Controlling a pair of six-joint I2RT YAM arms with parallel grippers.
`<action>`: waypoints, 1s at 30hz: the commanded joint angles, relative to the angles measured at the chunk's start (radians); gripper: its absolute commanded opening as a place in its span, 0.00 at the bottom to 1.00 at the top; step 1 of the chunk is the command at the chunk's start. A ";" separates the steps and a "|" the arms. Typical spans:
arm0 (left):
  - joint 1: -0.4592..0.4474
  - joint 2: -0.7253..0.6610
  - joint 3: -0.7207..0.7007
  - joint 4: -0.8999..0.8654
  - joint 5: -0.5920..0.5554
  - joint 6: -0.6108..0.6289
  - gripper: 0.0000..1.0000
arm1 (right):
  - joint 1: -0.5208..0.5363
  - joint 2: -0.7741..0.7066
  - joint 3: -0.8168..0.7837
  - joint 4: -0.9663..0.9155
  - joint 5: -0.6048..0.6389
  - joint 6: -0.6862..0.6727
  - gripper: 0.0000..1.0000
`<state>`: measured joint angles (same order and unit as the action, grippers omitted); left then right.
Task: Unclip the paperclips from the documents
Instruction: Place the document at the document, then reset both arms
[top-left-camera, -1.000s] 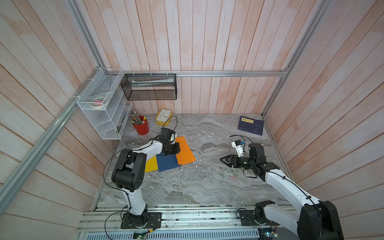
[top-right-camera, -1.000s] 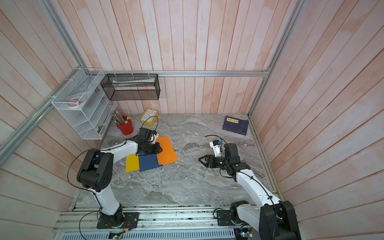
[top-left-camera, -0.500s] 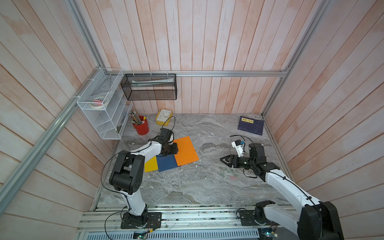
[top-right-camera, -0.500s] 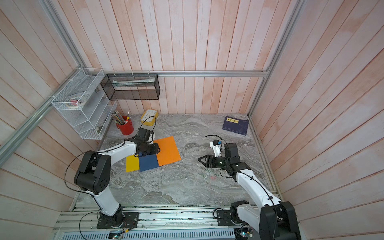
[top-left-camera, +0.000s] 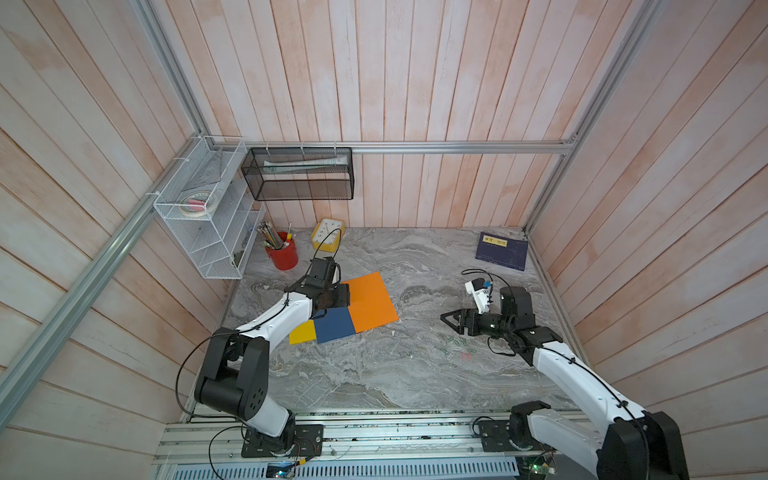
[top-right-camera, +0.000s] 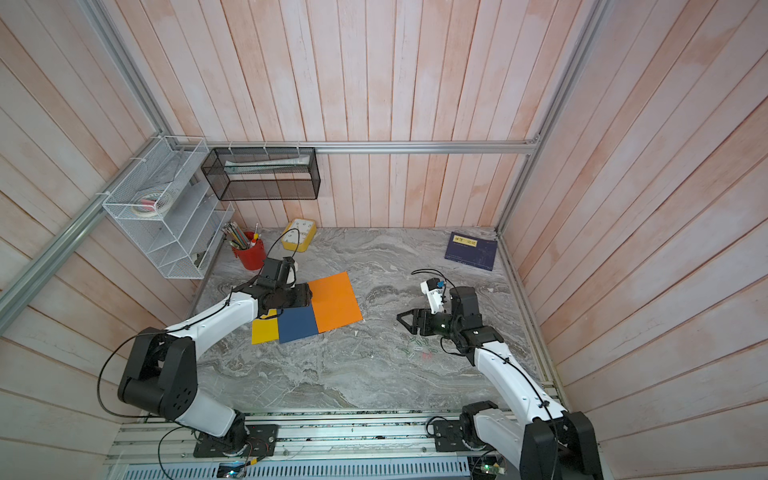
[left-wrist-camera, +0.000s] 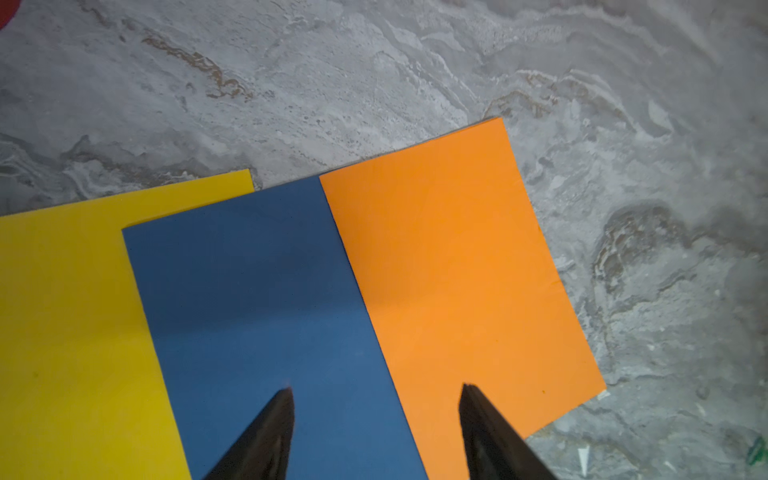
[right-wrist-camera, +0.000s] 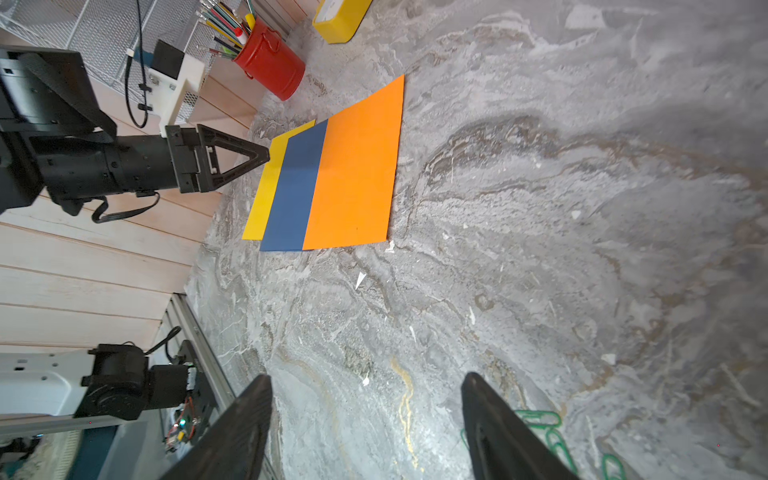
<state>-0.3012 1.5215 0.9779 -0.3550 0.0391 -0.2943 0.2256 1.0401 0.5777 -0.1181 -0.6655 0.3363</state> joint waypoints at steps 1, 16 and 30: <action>0.005 -0.093 -0.042 0.101 -0.037 0.028 0.75 | -0.023 -0.017 0.040 0.023 0.073 -0.053 0.79; 0.032 -0.301 -0.257 0.393 -0.154 0.180 0.89 | -0.160 0.076 0.050 0.287 0.458 -0.175 0.97; 0.230 -0.289 -0.536 0.923 -0.148 0.252 0.89 | -0.233 0.185 -0.236 0.839 0.661 -0.236 0.98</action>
<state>-0.0883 1.2156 0.4732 0.3775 -0.0875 -0.0887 -0.0010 1.1877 0.3603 0.5343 -0.0753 0.1280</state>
